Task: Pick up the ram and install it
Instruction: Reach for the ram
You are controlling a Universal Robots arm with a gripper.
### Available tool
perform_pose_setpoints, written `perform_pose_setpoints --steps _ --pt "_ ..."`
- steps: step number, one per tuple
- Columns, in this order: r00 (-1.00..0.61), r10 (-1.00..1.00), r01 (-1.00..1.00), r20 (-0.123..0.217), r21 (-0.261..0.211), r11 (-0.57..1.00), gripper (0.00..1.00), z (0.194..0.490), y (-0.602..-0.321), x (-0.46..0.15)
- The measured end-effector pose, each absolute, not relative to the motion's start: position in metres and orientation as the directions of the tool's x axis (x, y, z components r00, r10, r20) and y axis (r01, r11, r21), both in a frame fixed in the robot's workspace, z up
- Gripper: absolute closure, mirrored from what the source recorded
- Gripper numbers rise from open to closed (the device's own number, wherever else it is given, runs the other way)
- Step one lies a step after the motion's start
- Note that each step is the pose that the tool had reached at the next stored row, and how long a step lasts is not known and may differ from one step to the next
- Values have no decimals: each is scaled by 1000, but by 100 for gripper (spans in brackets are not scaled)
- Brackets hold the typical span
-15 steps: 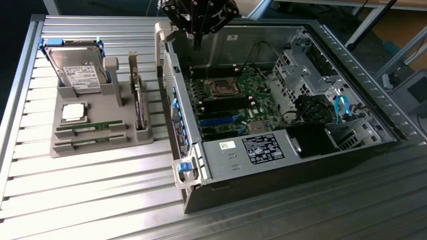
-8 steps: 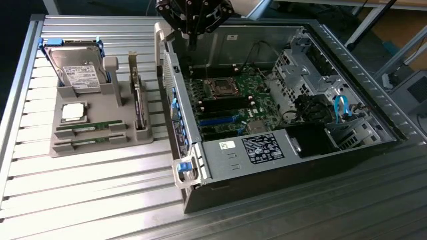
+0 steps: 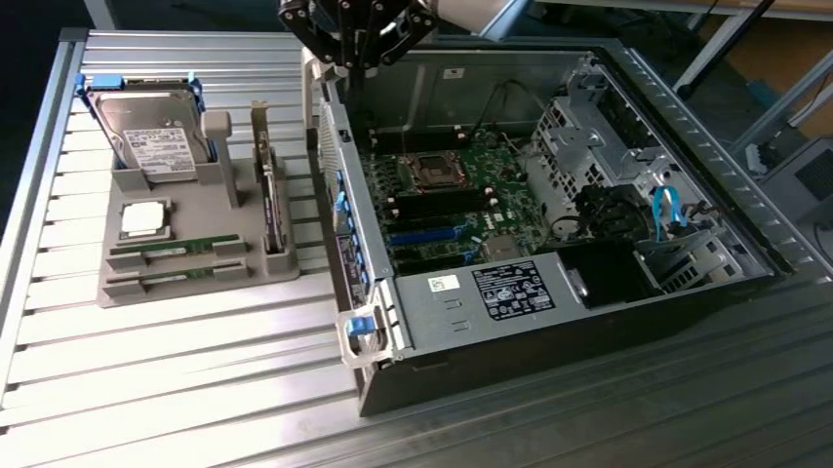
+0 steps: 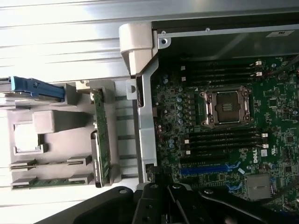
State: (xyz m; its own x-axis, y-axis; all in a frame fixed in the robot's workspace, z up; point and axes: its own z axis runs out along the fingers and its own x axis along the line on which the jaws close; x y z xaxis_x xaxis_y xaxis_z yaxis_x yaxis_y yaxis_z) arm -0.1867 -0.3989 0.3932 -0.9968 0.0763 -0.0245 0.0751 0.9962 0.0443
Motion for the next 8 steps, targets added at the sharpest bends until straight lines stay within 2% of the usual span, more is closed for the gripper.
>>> perform_pose_setpoints --steps 8 --pt "-997 76 75 -24 44 996 90 393 -399 -214"
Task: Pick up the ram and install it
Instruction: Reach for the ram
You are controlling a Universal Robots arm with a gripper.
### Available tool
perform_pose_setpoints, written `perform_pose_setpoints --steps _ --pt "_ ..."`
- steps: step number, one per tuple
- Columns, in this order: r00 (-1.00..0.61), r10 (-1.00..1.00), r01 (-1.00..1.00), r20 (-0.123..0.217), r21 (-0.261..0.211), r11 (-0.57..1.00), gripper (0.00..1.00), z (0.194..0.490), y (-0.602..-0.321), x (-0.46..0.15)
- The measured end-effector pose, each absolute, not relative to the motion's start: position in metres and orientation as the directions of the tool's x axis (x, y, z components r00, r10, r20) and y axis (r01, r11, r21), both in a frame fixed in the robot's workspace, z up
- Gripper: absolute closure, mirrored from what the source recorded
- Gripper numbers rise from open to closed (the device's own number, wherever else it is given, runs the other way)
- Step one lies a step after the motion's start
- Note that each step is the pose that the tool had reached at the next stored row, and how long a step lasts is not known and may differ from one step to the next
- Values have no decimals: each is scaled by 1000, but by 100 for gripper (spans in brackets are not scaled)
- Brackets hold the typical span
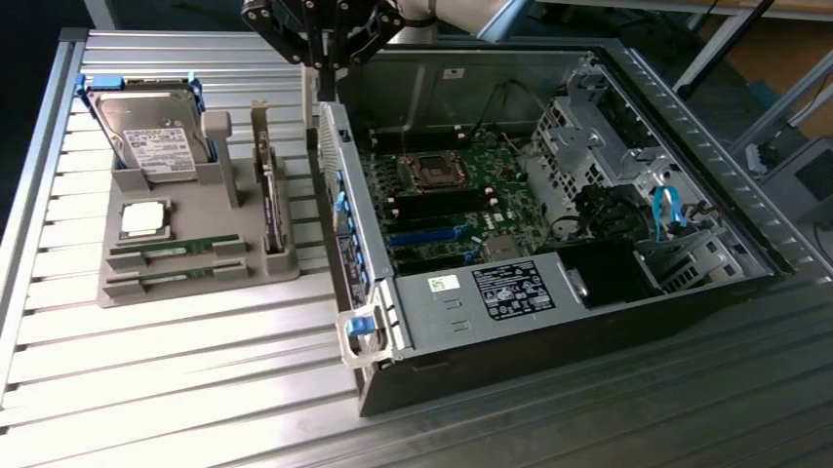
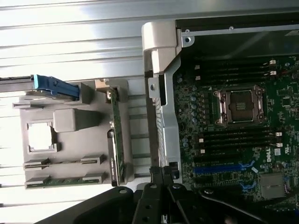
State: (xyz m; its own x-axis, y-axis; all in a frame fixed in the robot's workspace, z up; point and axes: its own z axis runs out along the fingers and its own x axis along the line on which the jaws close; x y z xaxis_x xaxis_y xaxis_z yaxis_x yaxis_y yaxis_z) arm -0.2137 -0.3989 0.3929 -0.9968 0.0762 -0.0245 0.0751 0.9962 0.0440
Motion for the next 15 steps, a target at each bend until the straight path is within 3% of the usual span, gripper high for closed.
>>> perform_pose_setpoints --steps 15 --pt "-997 76 75 -25 43 996 90 392 -399 -249"
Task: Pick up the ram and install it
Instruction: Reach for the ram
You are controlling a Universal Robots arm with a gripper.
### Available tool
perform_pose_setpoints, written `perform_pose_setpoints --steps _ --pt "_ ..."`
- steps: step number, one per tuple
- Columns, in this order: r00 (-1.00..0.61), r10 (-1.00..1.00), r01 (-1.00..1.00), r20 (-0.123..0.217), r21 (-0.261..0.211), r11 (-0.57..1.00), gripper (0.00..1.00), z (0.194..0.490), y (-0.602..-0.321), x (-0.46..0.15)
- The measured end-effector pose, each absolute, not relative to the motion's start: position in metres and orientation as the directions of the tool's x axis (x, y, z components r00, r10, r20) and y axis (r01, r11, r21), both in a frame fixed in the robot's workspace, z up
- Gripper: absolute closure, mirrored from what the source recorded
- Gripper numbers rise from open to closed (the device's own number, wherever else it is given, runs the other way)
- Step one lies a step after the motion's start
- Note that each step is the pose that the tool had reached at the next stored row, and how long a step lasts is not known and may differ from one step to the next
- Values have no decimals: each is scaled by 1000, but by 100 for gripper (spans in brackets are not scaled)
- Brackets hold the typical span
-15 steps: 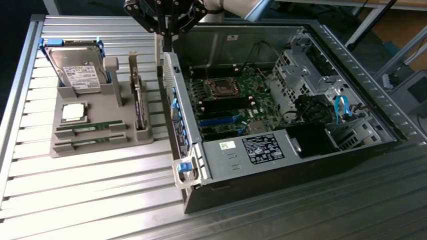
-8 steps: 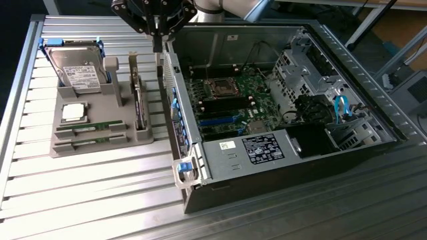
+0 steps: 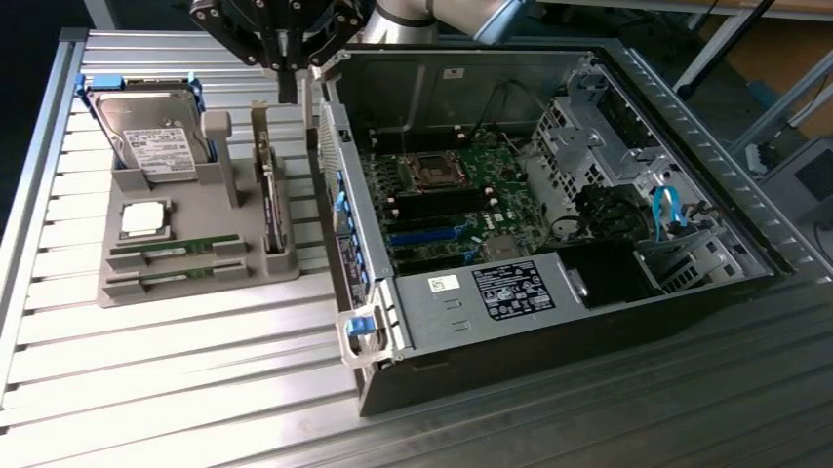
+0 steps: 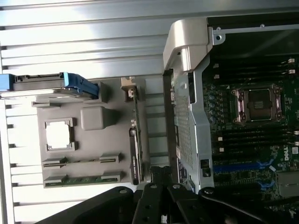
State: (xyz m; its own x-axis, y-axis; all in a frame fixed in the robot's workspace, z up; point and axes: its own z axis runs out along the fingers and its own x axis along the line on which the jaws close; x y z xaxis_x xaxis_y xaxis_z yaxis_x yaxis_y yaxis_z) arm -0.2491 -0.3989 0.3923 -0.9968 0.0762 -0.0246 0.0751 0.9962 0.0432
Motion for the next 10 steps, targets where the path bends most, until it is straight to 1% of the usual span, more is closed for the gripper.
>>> perform_pose_setpoints --steps 10 --pt "-997 76 75 -25 42 996 90 392 -399 -278"
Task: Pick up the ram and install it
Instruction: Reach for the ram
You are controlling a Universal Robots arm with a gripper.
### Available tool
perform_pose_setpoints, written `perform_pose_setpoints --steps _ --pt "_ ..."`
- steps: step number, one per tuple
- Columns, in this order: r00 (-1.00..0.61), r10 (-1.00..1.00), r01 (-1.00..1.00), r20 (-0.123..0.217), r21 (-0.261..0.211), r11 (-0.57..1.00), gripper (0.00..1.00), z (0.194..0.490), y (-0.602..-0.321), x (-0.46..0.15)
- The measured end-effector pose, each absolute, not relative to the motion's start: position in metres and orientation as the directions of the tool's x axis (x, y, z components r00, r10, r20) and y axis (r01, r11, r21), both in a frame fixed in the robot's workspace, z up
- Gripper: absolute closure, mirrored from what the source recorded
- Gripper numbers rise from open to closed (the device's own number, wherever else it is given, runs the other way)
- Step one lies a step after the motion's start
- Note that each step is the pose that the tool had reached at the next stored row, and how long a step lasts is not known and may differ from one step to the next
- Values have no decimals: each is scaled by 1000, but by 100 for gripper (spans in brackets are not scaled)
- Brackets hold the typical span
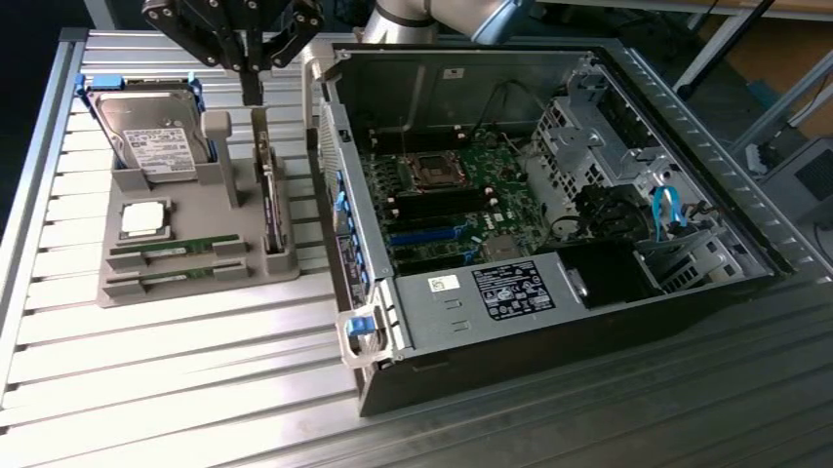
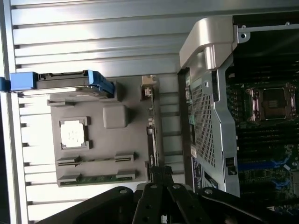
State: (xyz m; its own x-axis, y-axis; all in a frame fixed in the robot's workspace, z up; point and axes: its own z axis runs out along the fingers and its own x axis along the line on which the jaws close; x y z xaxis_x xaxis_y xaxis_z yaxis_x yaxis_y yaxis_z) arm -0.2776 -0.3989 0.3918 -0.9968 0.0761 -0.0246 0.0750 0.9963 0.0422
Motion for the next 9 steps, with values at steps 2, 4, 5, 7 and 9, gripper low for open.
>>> perform_pose_setpoints --steps 2,4,5,7,9 --pt "-997 76 75 -25 42 996 90 392 -399 -282" --pt "-997 76 75 -25 42 996 90 392 -399 -287" --pt "-997 76 75 -25 42 996 90 392 -399 -289" --pt "-997 76 75 -25 42 996 90 391 -399 -294" --pt "-997 76 75 -25 42 996 90 391 -399 -299"
